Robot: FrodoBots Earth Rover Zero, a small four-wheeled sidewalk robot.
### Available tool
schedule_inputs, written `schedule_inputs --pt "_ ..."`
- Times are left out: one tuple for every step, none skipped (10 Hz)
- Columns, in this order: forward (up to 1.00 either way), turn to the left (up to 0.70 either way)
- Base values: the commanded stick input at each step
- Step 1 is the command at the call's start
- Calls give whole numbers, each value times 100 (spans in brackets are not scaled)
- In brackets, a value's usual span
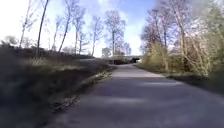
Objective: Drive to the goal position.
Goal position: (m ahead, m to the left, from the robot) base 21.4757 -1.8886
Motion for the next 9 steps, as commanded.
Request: schedule_inputs --pt "100 -3" --pt "100 -5" --pt "100 -38" --pt "100 -40" --pt "100 -40" --pt "100 -31" --pt "100 -8" --pt "100 0" --pt "100 0"
